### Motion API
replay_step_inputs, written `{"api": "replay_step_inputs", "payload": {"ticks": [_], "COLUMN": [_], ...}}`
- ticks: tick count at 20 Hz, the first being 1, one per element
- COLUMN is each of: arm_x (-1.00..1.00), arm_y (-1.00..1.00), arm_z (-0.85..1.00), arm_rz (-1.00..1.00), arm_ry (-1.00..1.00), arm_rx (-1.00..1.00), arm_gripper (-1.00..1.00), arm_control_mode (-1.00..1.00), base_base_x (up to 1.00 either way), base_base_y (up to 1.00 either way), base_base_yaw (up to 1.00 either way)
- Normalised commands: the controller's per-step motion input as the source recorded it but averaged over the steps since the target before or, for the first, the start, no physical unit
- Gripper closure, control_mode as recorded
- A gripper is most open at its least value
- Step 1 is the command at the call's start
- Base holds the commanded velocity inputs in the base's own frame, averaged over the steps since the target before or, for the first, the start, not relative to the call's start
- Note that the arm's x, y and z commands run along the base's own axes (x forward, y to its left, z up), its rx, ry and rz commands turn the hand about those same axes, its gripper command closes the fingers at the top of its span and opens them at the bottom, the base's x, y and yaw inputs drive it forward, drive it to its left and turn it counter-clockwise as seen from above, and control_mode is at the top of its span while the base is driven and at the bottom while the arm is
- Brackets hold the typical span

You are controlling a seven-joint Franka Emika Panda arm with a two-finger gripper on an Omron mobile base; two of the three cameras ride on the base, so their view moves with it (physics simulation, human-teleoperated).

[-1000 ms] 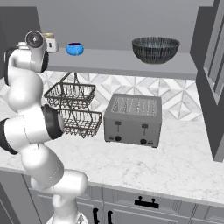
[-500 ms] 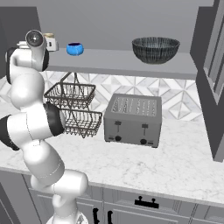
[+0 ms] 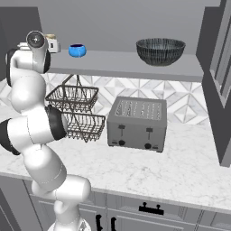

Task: Gather all objects into one cabinet and sort the glasses and bowls to opposite sides.

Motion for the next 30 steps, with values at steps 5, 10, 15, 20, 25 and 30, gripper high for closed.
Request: {"api": "replay_step_inputs", "payload": {"ticks": [5,10,15,20,25,30], "arm_x": [0.00,0.00,0.00,-0.12,-0.51,-0.44], "arm_y": [0.00,0.00,0.00,0.00,-0.47,-0.67], "arm_z": [0.00,0.00,0.00,0.00,0.02,0.17], "arm_rz": [0.00,0.00,0.00,0.00,0.00,0.00], "arm_ry": [0.00,0.00,0.00,0.00,0.00,0.07], "arm_rx": [0.00,0.00,0.00,0.00,0.01,0.00], "arm_gripper": [-1.00,-1.00,-1.00,-1.00,-1.00,-1.00], "arm_control_mode": [-1.00,-1.00,-1.00,-1.00,-1.00,-1.00], "base_base_x": [0.00,0.00,0.00,0.00,0.00,0.00], "base_base_y": [0.00,0.00,0.00,0.00,0.00,0.00], "base_base_yaw": [0.00,0.00,0.00,0.00,0.00,0.00]}}
